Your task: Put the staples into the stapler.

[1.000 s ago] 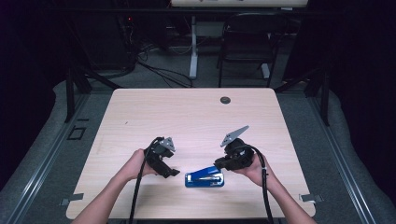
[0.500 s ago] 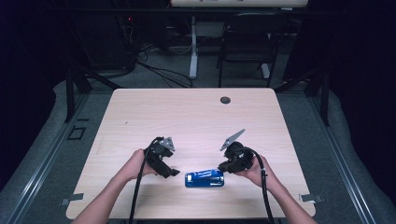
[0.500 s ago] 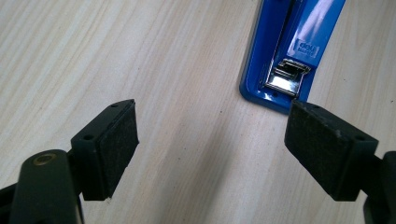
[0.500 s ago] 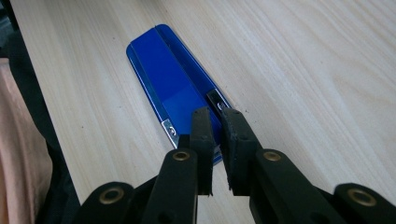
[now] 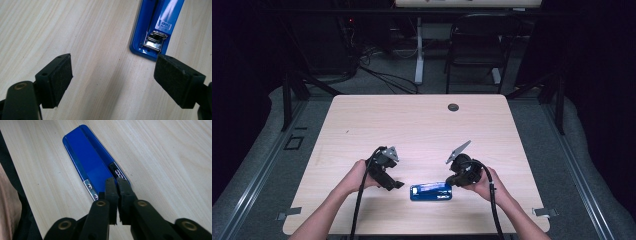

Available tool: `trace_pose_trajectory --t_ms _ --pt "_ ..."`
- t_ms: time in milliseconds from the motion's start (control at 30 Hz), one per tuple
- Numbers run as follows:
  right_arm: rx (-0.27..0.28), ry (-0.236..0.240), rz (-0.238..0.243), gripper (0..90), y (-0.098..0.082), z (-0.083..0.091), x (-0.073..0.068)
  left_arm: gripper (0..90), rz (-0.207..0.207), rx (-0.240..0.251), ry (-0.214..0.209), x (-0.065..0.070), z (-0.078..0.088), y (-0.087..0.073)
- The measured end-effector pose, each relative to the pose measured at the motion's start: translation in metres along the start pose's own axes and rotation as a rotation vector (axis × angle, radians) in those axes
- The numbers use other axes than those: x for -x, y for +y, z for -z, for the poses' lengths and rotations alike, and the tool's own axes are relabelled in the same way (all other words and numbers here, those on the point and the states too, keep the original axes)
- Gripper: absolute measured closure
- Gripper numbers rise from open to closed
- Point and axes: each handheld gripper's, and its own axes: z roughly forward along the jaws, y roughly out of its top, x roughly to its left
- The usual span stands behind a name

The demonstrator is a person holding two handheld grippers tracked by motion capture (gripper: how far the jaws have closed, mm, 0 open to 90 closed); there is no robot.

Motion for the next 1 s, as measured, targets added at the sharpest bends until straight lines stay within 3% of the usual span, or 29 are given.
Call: trace_pose_trajectory --t_ms 100,200,600,700,767,833,1000 --pt "0.011 0.03 0.008 90.0 0.002 -0.003 -0.005 15.1 -0.002 -0.002 0.001 0.0 0.0 0.0" --pt "-0.001 0.021 0.03 90.0 0.006 -0.004 -0.008 15.1 -0.003 -0.001 0.003 0.0 0.001 0.0" --pt "0.014 0.039 0.009 88.2 0.004 -0.007 -0.006 14.9 -0.001 0.001 0.003 0.0 0.001 0.0" --pt "0.063 0.072 0.001 80.4 0.003 -0.001 -0.004 14.5 0.002 0.005 0.002 -0.001 0.001 -0.001" --pt "0.057 0.019 0.005 71.6 0.004 0.003 -0.003 13.9 0.002 0.008 0.006 -0.001 0.001 -0.001" --pt "0.067 0.017 -0.019 65.2 0.002 0.004 0.0 13.3 0.002 0.009 0.011 -0.001 0.002 -0.001" --pt "0.058 -0.048 -0.046 39.0 -0.003 0.009 0.007 11.0 0.014 0.016 0.023 -0.003 0.003 -0.002"
